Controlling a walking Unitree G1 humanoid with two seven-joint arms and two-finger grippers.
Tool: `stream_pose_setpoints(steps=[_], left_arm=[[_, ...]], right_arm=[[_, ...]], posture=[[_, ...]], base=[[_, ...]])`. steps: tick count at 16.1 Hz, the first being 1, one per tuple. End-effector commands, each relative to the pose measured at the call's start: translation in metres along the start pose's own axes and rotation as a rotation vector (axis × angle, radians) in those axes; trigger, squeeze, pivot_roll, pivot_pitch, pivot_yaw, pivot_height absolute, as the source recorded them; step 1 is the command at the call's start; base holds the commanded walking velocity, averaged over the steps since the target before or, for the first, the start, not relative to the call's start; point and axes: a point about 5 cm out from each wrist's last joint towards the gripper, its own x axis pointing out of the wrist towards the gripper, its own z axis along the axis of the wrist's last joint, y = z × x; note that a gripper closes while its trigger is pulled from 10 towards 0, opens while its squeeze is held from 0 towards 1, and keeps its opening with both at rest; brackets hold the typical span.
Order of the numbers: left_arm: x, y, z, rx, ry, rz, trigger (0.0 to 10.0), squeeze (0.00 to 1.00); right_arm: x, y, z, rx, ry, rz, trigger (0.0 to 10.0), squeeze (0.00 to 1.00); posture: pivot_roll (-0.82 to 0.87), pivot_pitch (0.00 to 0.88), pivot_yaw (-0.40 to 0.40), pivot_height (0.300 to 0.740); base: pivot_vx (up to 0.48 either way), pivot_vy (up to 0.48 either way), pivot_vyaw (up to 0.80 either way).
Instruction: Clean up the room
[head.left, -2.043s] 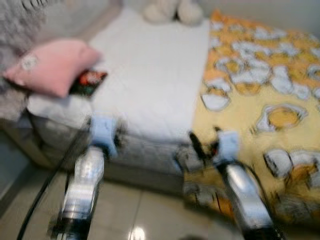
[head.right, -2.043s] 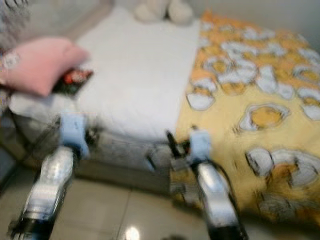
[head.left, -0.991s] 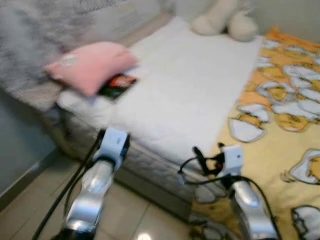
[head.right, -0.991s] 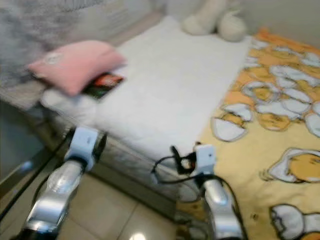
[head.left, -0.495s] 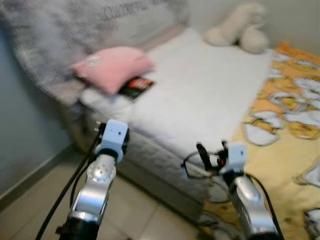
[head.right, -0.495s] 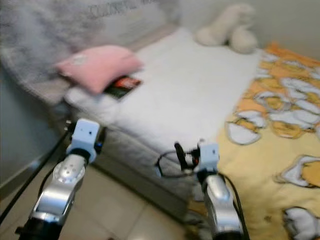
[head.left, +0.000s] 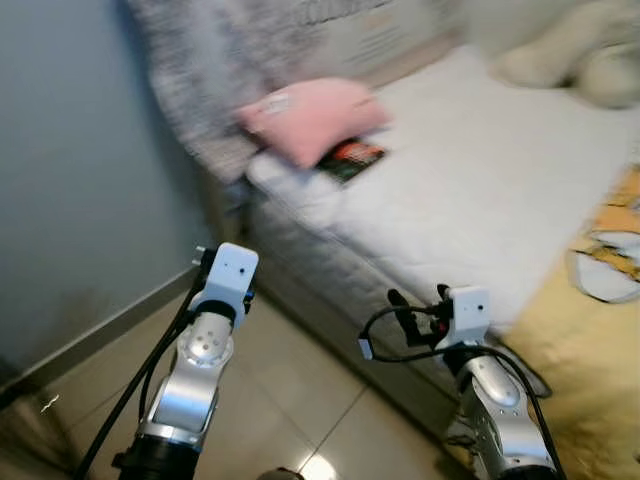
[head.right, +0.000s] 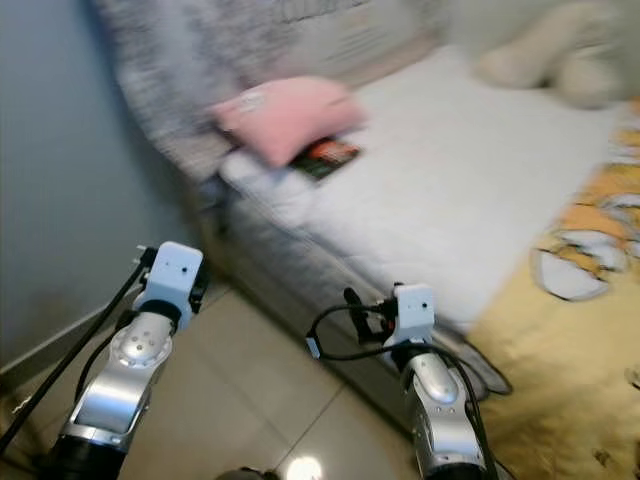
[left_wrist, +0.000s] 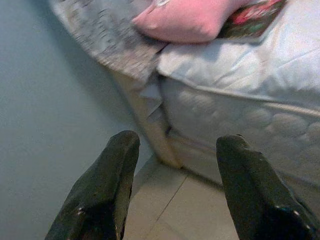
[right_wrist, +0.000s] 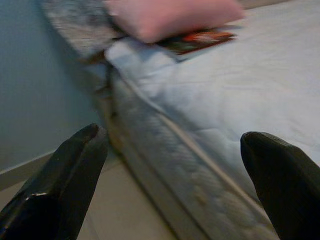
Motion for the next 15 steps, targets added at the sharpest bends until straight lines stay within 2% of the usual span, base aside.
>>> stream_pose_setpoints(steps=[1,4,6,7,8,9,10,11,13,15], left_arm=[[0.002,-0.005,0.003,-0.006,0.006,-0.001,10.0,0.00],[0.001,-0.004,0.002,-0.011,0.011,0.008,10.0,0.00],[-0.009,0.000,-0.010,-0.006,0.034,0.000,10.0,0.00],[-0.021,0.000,-0.024,-0.010,0.069,-0.023,10.0,0.00],[-0.024,0.000,-0.028,-0.024,0.079,-0.027,10.0,0.00],[-0.025,-0.002,-0.027,-0.041,0.070,-0.027,10.0,0.00],[-0.018,-0.004,-0.015,0.001,0.019,-0.018,10.0,0.00],[-0.011,-0.005,-0.004,-0.061,-0.023,-0.030,10.0,0.00],[-0.006,0.002,-0.002,-0.138,-0.009,0.021,10.0,0.00],[-0.005,0.007,-0.011,-0.209,0.058,0.070,10.0,0.00]], right_arm=[[-0.001,-0.005,-0.001,0.014,0.010,-0.008,10.0,0.11],[-0.002,-0.004,-0.003,0.019,0.023,0.002,10.0,0.12],[-0.005,-0.004,-0.005,0.022,0.033,0.011,10.0,0.13],[-0.009,-0.004,-0.009,0.019,0.050,0.023,10.0,0.15],[-0.011,-0.005,-0.011,0.018,0.057,0.026,10.0,0.15],[-0.012,-0.005,-0.012,0.012,0.066,0.038,10.0,0.17],[-0.012,-0.004,-0.017,0.001,0.100,0.067,10.0,0.20],[-0.011,-0.001,-0.020,-0.027,0.127,0.093,10.0,0.20],[-0.007,0.000,-0.022,-0.066,0.150,0.070,10.0,0.05],[-0.005,0.002,-0.013,-0.056,0.095,0.081,10.0,0.11]], posture=[[-0.02,0.000,0.004,0.740],[-0.01,0.001,0.006,0.740],[-0.01,0.000,0.009,0.740],[-0.01,0.000,0.010,0.740],[-0.01,0.000,0.010,0.740],[0.00,0.000,0.004,0.740],[0.00,0.000,0.001,0.740],[0.00,0.000,0.001,0.740],[-0.01,0.000,0.002,0.740],[-0.01,0.000,0.000,0.740]], base=[[0.000,-0.435,0.60],[0.000,-0.437,0.60],[0.000,-0.439,0.59],[0.000,-0.439,0.59],[0.000,-0.439,0.59],[0.000,-0.416,0.58],[0.000,0.000,0.58],[0.000,0.000,0.58],[0.480,0.000,0.00],[0.480,0.000,0.31]])
